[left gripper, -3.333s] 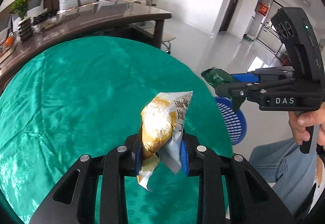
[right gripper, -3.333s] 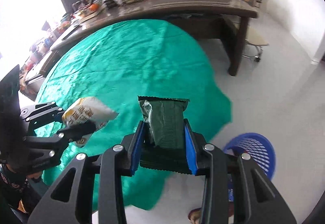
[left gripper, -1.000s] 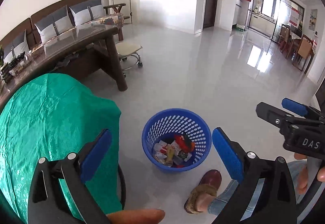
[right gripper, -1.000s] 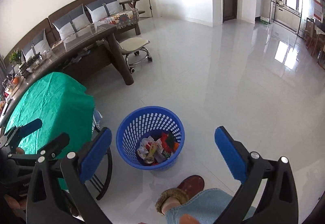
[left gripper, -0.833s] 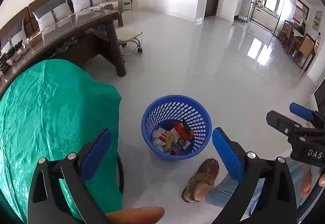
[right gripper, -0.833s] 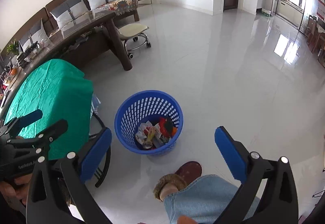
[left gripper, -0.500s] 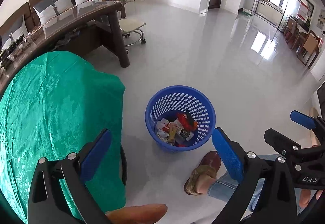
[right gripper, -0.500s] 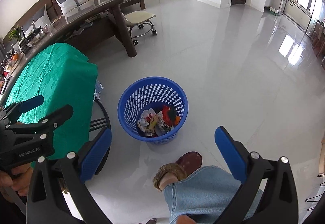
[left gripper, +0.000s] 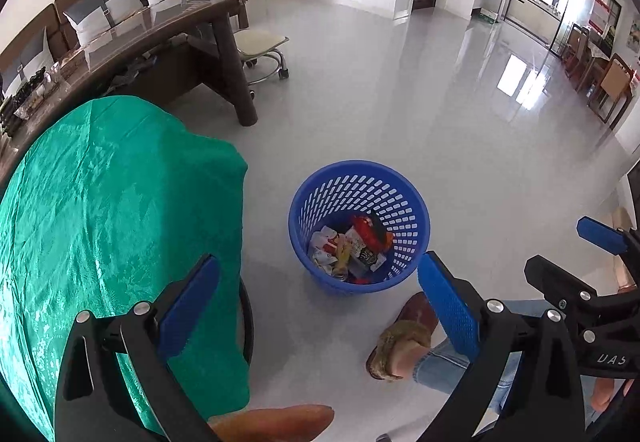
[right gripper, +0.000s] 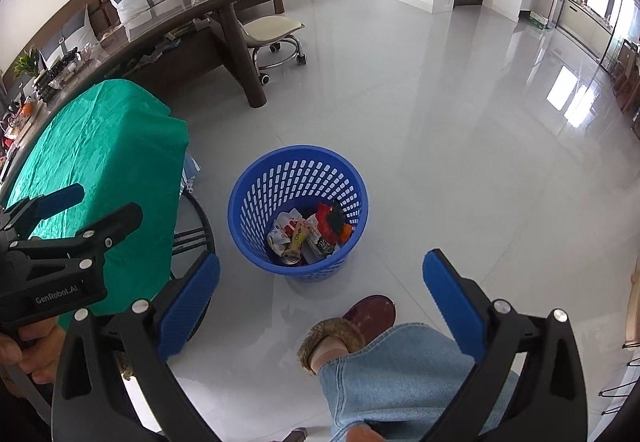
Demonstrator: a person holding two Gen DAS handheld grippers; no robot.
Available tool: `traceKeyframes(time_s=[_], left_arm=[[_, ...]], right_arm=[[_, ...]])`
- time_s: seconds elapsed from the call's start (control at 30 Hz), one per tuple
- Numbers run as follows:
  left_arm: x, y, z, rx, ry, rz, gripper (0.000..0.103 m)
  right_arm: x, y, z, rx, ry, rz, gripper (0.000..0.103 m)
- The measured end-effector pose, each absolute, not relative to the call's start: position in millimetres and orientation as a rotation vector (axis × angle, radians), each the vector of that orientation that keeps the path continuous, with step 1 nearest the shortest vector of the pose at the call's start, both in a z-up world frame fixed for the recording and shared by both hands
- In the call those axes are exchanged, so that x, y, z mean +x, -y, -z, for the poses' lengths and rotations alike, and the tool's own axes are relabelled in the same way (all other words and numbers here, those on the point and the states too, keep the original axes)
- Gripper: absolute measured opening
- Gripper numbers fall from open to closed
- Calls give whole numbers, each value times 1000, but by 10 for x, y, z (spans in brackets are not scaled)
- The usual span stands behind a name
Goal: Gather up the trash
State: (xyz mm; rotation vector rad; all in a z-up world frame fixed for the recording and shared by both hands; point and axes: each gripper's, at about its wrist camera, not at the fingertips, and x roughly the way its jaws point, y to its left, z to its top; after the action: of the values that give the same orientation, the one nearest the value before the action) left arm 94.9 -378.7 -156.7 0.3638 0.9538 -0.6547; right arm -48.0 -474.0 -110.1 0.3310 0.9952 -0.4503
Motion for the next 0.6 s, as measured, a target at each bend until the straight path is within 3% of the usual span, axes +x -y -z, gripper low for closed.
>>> traceKeyframes(time_s=[0.6], left_arm=[[982, 3791, 1594, 370, -958, 646, 98]], right_arm=[[-473, 4714, 1122, 332, -999, 442, 98]])
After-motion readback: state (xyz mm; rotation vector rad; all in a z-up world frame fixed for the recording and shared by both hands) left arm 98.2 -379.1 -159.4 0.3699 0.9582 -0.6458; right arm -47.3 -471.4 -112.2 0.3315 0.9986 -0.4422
